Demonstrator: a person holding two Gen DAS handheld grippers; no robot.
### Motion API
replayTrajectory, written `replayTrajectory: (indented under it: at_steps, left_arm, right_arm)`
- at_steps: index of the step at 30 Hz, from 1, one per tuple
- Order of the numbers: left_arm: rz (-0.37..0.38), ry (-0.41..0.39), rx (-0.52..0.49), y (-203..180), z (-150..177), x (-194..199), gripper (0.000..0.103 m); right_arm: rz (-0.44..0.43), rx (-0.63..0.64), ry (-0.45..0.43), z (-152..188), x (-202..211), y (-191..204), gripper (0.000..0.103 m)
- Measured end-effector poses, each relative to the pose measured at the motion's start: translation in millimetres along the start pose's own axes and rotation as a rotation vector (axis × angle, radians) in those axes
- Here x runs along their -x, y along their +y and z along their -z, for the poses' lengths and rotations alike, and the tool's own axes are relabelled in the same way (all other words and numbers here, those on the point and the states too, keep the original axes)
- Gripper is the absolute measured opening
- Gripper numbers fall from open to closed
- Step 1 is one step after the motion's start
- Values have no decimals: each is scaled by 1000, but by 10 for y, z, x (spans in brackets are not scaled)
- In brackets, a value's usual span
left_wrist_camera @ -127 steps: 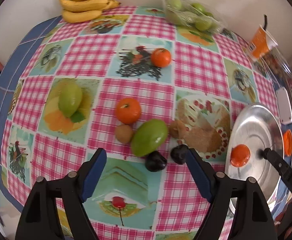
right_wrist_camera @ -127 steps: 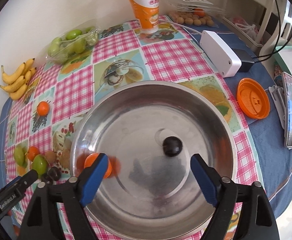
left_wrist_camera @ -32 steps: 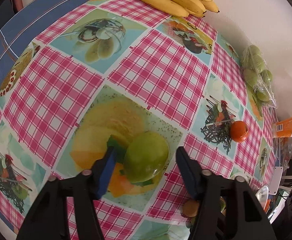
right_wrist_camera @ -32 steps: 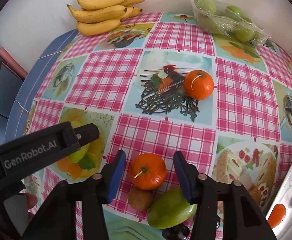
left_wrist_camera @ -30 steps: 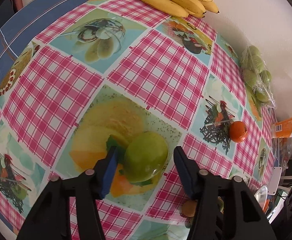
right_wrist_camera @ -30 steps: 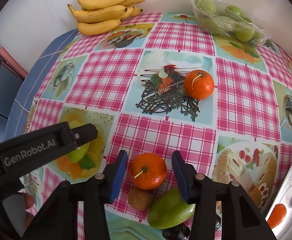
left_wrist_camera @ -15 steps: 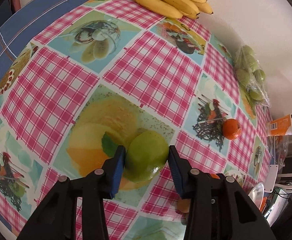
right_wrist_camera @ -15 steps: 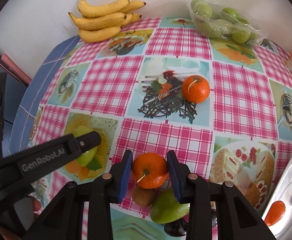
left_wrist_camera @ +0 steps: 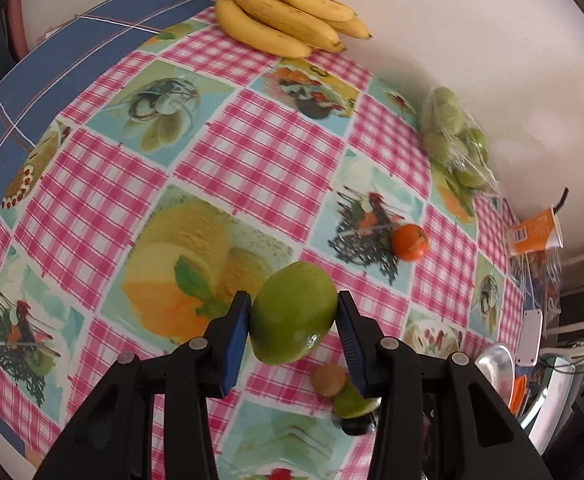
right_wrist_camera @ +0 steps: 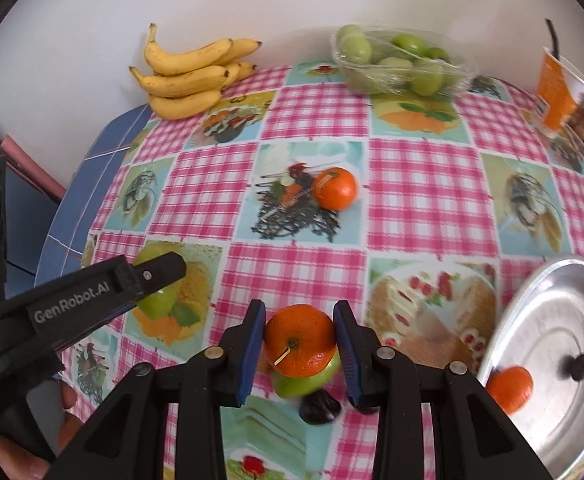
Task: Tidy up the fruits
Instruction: 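Carry the mandarin and mango into the steel bowl and open both tools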
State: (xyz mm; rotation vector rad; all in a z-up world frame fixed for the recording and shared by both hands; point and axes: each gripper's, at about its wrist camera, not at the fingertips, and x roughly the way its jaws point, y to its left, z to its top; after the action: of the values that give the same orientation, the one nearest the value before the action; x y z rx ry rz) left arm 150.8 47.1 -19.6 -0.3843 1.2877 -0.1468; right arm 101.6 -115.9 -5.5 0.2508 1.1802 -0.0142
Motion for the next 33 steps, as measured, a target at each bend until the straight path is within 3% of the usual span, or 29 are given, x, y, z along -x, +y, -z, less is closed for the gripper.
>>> replayTrajectory:
  at_steps: [33]
  left_arm:
    - [66,100,-320,-1285,678,-138,44]
  right_arm:
    - [156,-383,-98,351,789,-1798,38]
